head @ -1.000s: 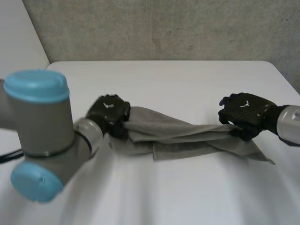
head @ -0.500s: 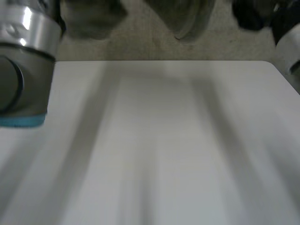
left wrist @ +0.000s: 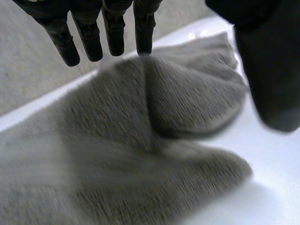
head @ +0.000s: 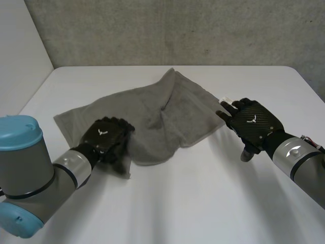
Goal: Fold the towel.
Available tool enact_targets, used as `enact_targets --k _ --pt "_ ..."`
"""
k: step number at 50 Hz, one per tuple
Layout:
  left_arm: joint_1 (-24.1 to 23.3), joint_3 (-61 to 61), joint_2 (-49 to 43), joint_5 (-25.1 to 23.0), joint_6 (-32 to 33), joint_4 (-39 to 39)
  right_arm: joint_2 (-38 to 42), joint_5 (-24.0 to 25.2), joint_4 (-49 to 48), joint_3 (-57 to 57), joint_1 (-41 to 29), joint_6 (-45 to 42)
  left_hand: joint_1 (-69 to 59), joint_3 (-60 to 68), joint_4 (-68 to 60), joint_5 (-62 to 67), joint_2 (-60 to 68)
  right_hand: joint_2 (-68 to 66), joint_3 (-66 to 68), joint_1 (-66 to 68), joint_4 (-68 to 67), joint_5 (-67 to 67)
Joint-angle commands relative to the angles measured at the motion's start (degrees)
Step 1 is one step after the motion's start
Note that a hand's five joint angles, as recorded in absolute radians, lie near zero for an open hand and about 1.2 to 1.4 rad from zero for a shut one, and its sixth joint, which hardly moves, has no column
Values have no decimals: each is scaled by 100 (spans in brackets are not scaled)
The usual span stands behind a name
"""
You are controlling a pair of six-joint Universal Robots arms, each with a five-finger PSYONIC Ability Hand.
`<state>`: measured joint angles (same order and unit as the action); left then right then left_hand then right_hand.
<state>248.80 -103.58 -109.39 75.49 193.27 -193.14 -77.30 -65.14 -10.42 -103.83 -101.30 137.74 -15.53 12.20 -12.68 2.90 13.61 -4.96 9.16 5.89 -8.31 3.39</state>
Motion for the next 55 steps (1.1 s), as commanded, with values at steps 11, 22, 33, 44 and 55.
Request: enact_targets --k 11,22,33,44,55 --pt "-121 -75 427 414 -185 180 276 -43 -57 423 -442 710 565 -220 268 -290 -374 295 84 -389 -169 -339" --pt "-946 -137 612 2442 -1424 57 1857 1 259 2197 -978 1860 565 -220 268 -290 -374 -74 84 -19 -169 -339" --pt "-1475 119 154 2866 -1389 -426 3492 1 857 3798 -1146 2099 565 -220 268 -290 -374 -378 84 285 -169 -339" --pt "-1589 127 -232 2875 -1389 -497 4083 28 937 4327 -1304 2380 565 -220 268 -290 -374 -2615 84 2522 -169 1772" --pt "-1563 92 -197 2998 -1380 -479 3812 124 709 4345 -1287 3382 565 -220 268 -290 -374 -7504 84 7411 -169 6661"
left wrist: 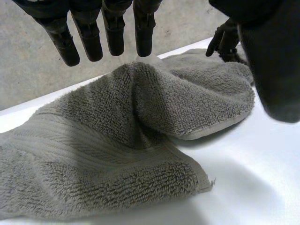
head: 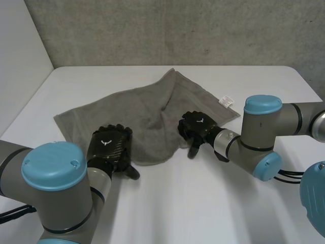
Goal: Fold the towel.
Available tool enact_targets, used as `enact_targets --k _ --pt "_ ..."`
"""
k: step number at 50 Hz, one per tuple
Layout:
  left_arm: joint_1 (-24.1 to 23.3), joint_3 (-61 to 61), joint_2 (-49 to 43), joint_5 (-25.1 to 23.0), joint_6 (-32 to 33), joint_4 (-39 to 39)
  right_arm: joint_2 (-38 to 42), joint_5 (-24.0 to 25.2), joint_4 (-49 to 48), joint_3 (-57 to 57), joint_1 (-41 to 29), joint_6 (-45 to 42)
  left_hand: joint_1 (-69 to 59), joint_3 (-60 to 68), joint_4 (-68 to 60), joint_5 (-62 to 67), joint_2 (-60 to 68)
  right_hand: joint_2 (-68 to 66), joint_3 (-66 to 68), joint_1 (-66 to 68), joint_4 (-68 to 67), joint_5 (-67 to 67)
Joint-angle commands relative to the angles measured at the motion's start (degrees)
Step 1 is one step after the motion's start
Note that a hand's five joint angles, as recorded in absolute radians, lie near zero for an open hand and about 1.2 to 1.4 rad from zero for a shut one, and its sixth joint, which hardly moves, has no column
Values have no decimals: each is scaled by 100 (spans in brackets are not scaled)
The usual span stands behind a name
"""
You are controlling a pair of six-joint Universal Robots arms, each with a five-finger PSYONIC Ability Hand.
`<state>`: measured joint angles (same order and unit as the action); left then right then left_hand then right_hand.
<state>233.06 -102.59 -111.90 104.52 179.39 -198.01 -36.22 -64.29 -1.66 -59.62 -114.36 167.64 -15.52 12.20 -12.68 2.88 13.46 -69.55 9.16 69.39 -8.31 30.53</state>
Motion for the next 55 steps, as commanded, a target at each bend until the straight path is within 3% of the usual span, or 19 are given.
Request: enact_targets --k 1,18,24,31,39,42,48,55 --pt "12 -7 54 95 8 8 -297 39 -168 -76 19 392 565 -220 268 -288 -358 -1045 84 1061 -169 3947" --pt "3 20 125 121 17 35 -922 101 -168 -208 89 735 565 -220 268 -288 -358 -1045 84 1061 -169 3947" --pt "3 -7 256 139 17 44 -1247 92 -159 -726 98 559 565 -220 268 -288 -358 -1045 84 1061 -169 3947" --pt "-15 -95 309 113 8 17 -2282 66 -177 -1876 238 287 565 -220 268 -288 -358 -1045 84 1061 -169 3947" --pt "-155 -7 125 77 -1 0 -3697 100 -203 -2861 572 804 565 -220 268 -288 -358 -1045 84 1061 -169 3947" --pt "-199 28 45 77 -1 -9 -3892 118 -186 -2994 643 884 565 -220 268 -288 -358 -1045 84 1061 -169 3947" --pt "-270 222 -332 68 -1 -141 -4796 451 -142 -3731 1169 928 565 -220 268 -288 -358 -1045 84 1061 -169 3947" --pt "-278 380 -702 77 8 -563 -5088 892 -45 -4198 1434 1060 565 -220 268 -288 -358 -1045 84 1061 -169 3947"
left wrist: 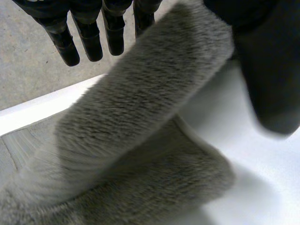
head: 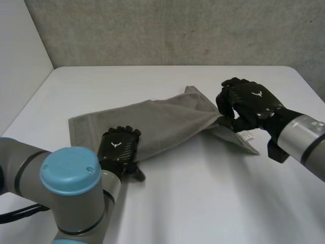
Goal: Fold the towel.
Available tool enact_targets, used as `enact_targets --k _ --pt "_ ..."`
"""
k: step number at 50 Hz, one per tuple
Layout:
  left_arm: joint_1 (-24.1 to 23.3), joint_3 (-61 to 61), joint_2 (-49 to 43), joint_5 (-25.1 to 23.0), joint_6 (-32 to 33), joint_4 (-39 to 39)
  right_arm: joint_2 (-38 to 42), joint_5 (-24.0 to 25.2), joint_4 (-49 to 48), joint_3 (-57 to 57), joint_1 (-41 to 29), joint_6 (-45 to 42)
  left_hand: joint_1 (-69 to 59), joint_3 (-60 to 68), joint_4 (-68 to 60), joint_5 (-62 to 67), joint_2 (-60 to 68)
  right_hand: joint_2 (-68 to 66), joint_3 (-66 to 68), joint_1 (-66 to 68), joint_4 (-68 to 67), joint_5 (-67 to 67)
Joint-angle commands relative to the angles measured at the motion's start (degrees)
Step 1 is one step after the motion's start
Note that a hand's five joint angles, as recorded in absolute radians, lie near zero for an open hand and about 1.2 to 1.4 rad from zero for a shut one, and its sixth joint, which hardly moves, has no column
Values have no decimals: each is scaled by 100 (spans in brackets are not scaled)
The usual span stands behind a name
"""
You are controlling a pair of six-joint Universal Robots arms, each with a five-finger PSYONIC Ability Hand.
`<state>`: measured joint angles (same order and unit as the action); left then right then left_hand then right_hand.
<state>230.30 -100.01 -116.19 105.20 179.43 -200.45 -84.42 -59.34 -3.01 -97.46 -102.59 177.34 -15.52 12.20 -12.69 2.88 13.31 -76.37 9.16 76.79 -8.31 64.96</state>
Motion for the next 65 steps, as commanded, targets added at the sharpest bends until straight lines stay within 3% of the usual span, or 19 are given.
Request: enact_targets --k 1,3,4,6,7,9,13,17,21,22,24,32,41,47,48,49,50,51,65 --pt "-2 174 -325 9 22 -381 -294 493 117 -493 310 107 465 -220 269 -201 -243 -363 84 321 -169 504" --pt "-20 323 -439 9 145 -425 -408 625 134 -598 467 108 -1307 -220 269 1571 1528 -363 84 321 -169 504" --pt "-20 324 -439 9 145 -425 -409 626 134 -599 468 107 -1319 -220 269 1583 1541 -363 84 321 -169 504" --pt "-11 455 -571 18 268 -451 -505 696 143 -625 696 73 -3280 -220 269 3544 3501 -363 84 321 -169 504" --pt "-11 456 -571 18 268 -451 -505 696 143 -625 697 72 -3287 -220 269 3551 3509 -363 84 321 -169 504" --pt "93 465 -554 -26 321 -408 -505 731 134 -608 846 11 -4562 -220 269 4826 4783 -363 84 321 -169 504" --pt "358 403 -457 -96 348 -284 -479 749 90 -564 899 -112 -4869 -220 269 5133 5090 -363 84 321 -169 504" --pt "586 236 165 -866 391 442 -356 757 134 -529 1031 -576 -4869 -220 269 5133 5090 -363 84 321 -169 504" --pt "630 297 623 -1904 409 1522 -146 749 204 -441 917 -1025 -4802 -220 269 5066 5023 -363 84 321 -169 504" --pt "630 297 624 -1907 409 1526 -145 749 205 -441 917 -1026 -4801 -220 269 5065 5023 -363 84 321 -169 504" --pt "735 341 930 -2423 496 2313 -57 897 598 -301 873 -1324 -4801 -220 269 5065 5023 -363 84 321 -169 504" --pt "1324 490 1362 -3215 1330 3371 13 1320 1364 -45 899 -2536 -4718 -220 269 4982 4940 -363 84 321 -169 504" --pt "1940 1141 932 -3287 1956 3442 629 1223 1462 359 758 -2819 -4532 -220 269 4796 4754 -363 84 321 -169 504" --pt "2309 1686 123 -3278 2211 3433 1138 793 1391 728 363 -2810 -4028 -220 269 4292 4249 -363 84 321 -169 504" --pt "2361 1817 -94 -3278 2324 3399 1295 697 1356 815 241 -2802 -2645 -220 269 2909 2867 -363 84 321 -169 504" --pt "2388 1948 -305 -3269 2464 3355 1453 583 1286 895 118 -2802 -400 -220 269 664 622 -363 84 321 -169 504" --pt "2388 1950 -308 -3269 2466 3354 1455 582 1286 895 117 -2802 -378 -220 269 642 599 -363 84 321 -169 504" --pt "2388 2063 -499 -3252 2579 3293 1603 521 1216 948 21 -2784 655 -220 269 -288 -433 -363 84 321 -169 504" --pt "2379 2108 -862 -3173 2677 2766 1850 258 478 1177 -165 -1642 615 -220 269 -288 -393 -363 84 321 -169 504"
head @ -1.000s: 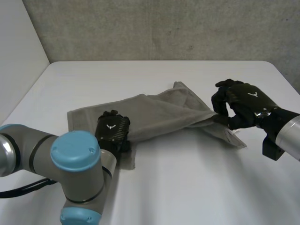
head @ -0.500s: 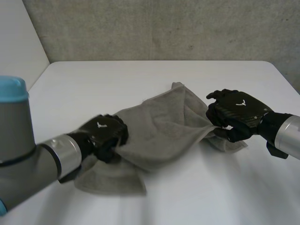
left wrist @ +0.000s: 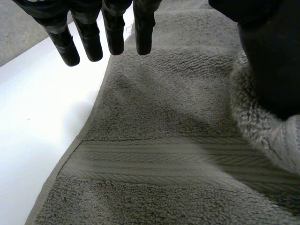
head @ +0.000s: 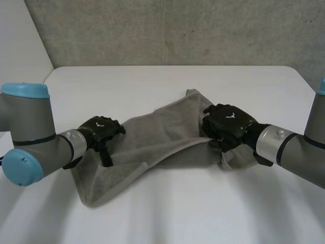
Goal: Fold the towel.
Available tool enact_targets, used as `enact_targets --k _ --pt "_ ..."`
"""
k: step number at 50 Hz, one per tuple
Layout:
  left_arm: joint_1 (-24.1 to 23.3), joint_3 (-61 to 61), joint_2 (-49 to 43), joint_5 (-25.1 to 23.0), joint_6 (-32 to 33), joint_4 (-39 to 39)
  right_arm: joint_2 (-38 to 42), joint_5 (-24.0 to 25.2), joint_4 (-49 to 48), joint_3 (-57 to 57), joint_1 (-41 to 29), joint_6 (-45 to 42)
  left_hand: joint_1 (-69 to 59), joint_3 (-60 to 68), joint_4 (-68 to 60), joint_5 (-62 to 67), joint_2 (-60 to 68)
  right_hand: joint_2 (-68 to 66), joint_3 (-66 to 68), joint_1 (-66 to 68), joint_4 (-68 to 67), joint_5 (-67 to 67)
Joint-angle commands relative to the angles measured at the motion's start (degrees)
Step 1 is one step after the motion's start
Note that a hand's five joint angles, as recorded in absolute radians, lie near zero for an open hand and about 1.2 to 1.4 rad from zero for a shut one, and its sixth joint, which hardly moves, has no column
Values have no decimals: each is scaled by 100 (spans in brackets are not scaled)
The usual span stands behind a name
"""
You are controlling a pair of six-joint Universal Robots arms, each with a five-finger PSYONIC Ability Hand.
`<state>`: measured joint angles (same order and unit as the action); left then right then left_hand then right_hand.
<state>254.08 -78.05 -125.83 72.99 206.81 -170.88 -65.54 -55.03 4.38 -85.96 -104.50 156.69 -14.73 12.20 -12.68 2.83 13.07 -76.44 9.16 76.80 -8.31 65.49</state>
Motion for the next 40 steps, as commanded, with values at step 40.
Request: enact_targets --k 40 --pt "511 -316 1016 760 61 -657 24 -685 -499 -158 52 670 518 -220 268 -283 -353 -356 84 320 -169 451"
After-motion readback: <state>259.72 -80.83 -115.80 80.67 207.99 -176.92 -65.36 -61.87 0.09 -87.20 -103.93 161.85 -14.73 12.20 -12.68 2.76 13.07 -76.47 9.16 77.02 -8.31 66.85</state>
